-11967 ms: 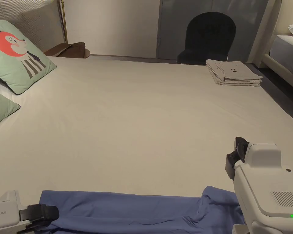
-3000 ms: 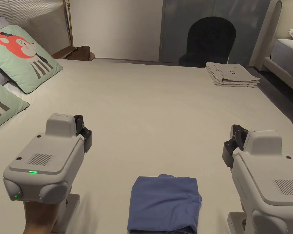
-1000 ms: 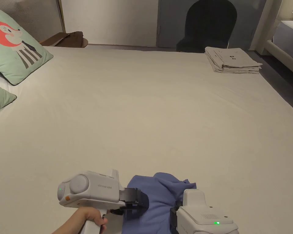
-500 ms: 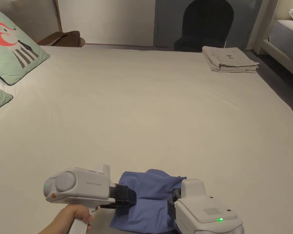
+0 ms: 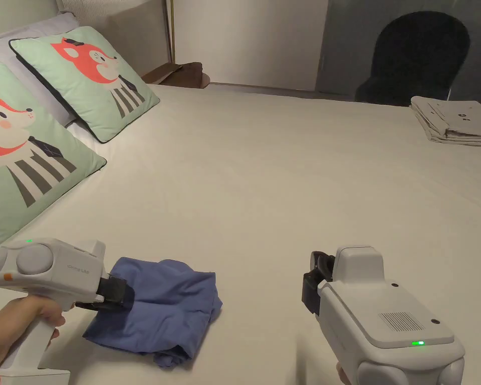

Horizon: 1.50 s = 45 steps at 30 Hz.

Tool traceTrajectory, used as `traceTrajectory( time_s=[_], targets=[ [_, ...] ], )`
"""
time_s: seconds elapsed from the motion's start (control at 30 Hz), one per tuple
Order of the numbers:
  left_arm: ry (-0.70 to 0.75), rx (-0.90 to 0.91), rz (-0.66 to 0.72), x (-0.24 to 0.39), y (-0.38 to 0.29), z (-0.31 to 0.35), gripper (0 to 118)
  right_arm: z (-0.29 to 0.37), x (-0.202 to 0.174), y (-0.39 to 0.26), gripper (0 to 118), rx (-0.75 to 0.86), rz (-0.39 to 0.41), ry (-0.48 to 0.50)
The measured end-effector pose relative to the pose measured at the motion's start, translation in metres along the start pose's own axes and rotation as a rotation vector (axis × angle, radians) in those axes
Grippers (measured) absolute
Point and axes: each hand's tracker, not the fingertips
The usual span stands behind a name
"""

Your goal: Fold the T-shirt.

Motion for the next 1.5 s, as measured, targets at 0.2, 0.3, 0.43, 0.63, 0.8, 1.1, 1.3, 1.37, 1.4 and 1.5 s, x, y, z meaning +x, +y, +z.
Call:
traceTrajectory(
  time_s=[0.2,0.3,0.43,0.63,0.8,1.1,1.3,1.37,1.4,1.5],
  targets=[
    [0.161,0.021,0.086,-0.107,0.012,0.034,15,-0.039,-0.045,0.013,0,0.027,0.034,0.054],
    [0.219,0.014,0.104,-0.144,0.02,0.045,15,-0.054,-0.059,0.015,0,0.02,0.041,0.074],
    [0.254,0.015,0.121,-0.167,0.029,0.051,15,-0.061,-0.063,0.011,0,0.016,0.039,0.075],
    [0.292,0.001,0.131,-0.166,0.032,0.043,33,-0.054,-0.05,0.007,0,0.007,0.045,0.046],
    [0.36,0.022,0.11,-0.148,0.029,0.046,111,-0.039,-0.032,0.007,0,0.017,0.031,0.022],
    [0.382,0.361,0.002,-0.04,0.031,0.117,108,0.008,0.01,0.024,0,0.101,0.024,-0.032],
    [0.359,0.614,-0.228,0.08,0.017,0.154,107,0.052,0.045,0.045,0,0.194,0.05,-0.086],
    [0.331,0.716,-0.283,0.121,0.006,0.16,107,0.067,0.058,0.051,0,0.23,0.065,-0.114],
    [0.327,0.748,-0.318,0.139,0.001,0.162,107,0.074,0.063,0.053,0,0.244,0.07,-0.127],
    [0.303,0.87,-0.403,0.194,-0.017,0.162,107,0.097,0.081,0.06,0,0.297,0.078,-0.166]
  ],
)
